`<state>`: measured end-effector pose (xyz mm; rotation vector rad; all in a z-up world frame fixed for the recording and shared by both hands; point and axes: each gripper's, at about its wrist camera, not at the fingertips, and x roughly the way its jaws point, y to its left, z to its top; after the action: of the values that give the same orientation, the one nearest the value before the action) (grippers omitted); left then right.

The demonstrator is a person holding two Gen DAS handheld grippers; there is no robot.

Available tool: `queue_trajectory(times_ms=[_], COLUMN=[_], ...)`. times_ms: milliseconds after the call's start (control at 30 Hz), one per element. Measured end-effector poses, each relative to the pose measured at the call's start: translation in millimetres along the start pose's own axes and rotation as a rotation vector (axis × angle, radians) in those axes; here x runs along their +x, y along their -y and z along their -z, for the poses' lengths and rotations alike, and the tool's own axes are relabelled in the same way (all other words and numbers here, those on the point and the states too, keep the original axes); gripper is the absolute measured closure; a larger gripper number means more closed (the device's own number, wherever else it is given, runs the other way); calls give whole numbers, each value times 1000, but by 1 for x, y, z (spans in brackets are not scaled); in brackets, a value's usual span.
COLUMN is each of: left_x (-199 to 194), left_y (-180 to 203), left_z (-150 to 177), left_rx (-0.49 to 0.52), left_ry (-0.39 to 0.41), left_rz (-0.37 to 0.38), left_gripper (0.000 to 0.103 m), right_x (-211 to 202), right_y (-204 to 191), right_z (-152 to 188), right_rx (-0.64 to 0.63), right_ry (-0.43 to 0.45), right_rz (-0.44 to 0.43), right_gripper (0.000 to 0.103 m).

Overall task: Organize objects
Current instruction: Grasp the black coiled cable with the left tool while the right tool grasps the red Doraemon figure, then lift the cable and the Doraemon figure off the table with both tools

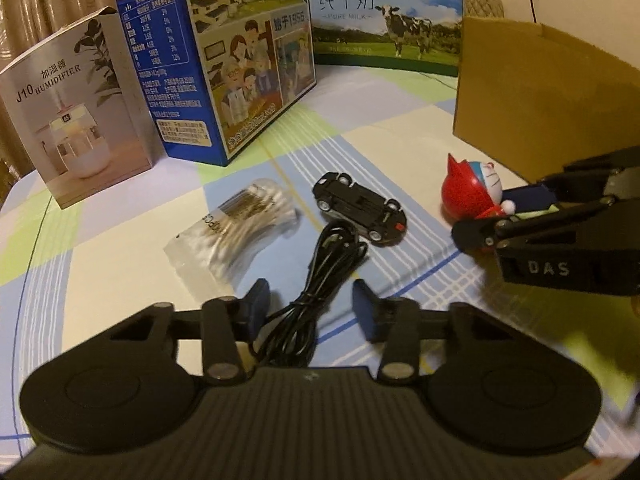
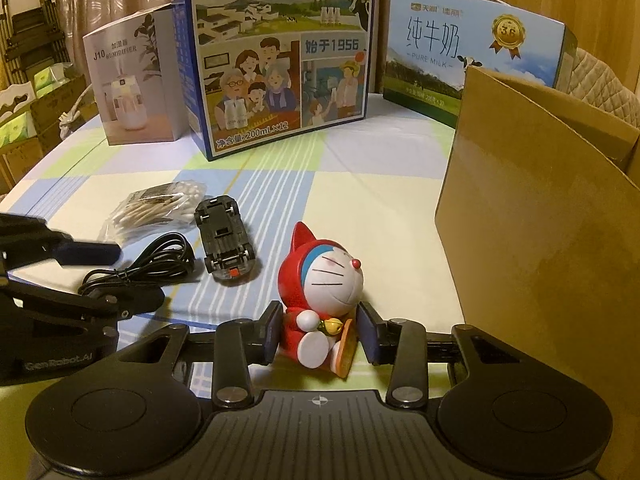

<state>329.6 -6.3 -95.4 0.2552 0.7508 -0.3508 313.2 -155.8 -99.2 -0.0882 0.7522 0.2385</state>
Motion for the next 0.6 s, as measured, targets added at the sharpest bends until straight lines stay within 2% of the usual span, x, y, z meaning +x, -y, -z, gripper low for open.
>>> queue_trajectory(times_ms=[67,100,167,467,600], left_x=[-2,-3,-5,-26,-42], left_y=[2,2,1,-8,-2], left_z=[0,0,0,15,25], left_rx=[3,1,-19,-196,-218], left_ry=[-8,-13,-29,-76,-87], left_rz=[7,10,7,13,-19], left_gripper=[77,85,90,92,92], right_x=[0,-1,-2,-11,-20], right_y=[0,1,1,-6,-11], right_z=[0,0,0,3,4], right_rx=[5,9,14,17,19], right_ry=[-4,-6,-10,-38,-44], right_rz=[-3,-6,-14,-68,-92], right_gripper=[66,66,66,67,67])
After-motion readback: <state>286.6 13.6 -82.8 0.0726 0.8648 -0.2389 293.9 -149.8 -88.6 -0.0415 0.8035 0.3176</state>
